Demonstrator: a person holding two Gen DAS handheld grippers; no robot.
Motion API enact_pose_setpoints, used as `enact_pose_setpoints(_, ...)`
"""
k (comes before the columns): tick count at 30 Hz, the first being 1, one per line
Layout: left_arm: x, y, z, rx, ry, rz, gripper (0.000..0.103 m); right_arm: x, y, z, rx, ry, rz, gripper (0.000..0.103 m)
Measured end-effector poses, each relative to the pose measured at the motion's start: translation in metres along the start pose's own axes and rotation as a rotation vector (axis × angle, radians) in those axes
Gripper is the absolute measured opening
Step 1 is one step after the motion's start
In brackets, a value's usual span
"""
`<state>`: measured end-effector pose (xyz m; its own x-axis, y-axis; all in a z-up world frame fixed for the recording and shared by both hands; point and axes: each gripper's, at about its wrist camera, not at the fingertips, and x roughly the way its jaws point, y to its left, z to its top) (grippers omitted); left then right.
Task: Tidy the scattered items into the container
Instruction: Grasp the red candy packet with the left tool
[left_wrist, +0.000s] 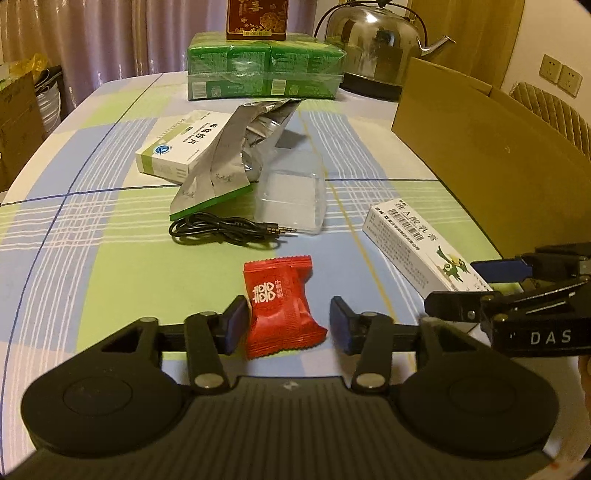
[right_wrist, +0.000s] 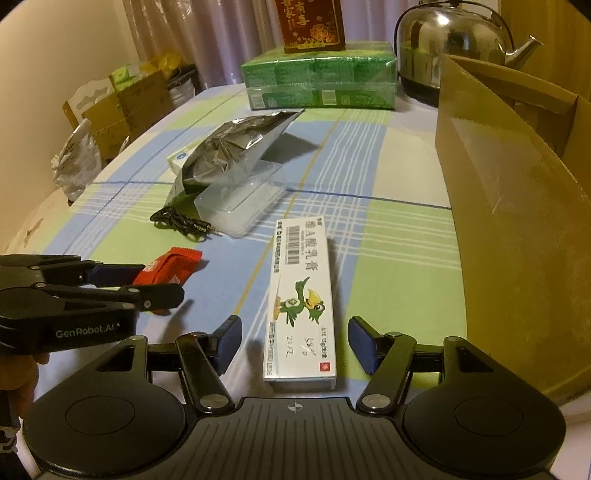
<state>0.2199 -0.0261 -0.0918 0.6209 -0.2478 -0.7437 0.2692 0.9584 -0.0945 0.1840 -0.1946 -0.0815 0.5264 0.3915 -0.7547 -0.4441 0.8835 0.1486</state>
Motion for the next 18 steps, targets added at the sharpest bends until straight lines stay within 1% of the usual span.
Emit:
enact_pose_setpoints(2,-0.001,0.0,0.001,-0.001,-0.002,-0.001,0.056,0.001,0.0,0.001,0.004,-0.002,0.002,0.061)
enact_pose_setpoints(5,0.0,0.001,0.002,-0.009,-0.007,0.003,0.057,0.002,0.001,0.003,0.003,-0.008,0.0,0.061)
enact_pose_setpoints(7,0.003,0.002,0.003,-0.015,0.0,0.011,0.054,0.002,0.0,0.003,0.005,-0.01,-0.001,0.061)
enact_pose_setpoints(8,0.004,0.003,0.004,-0.016,0.003,0.016,0.048,0.002,0.0,0.003,0.007,-0.013,-0.002,0.061)
enact_pose_setpoints(11,0.004,0.003,0.003,-0.006,0.0,0.022,0.04,0.002,0.0,0.004,0.008,-0.011,-0.001,0.061)
enact_pose_setpoints(12,0.004,0.003,0.002,0.001,0.0,0.025,0.031,0.002,0.0,0.004,0.009,-0.013,0.0,0.061)
enact_pose_setpoints(13,0.003,0.002,0.002,0.007,0.001,0.027,0.028,0.002,0.0,0.003,0.008,-0.016,0.0,0.061)
enact_pose_setpoints(15,0.0,0.002,-0.001,0.016,0.003,0.02,0.026,0.001,0.0,0.003,0.007,-0.023,-0.002,0.061)
enact_pose_setpoints(18,-0.008,0.0,-0.006,0.026,0.0,0.015,0.025,0.002,0.001,0.004,0.001,-0.024,-0.005,0.061)
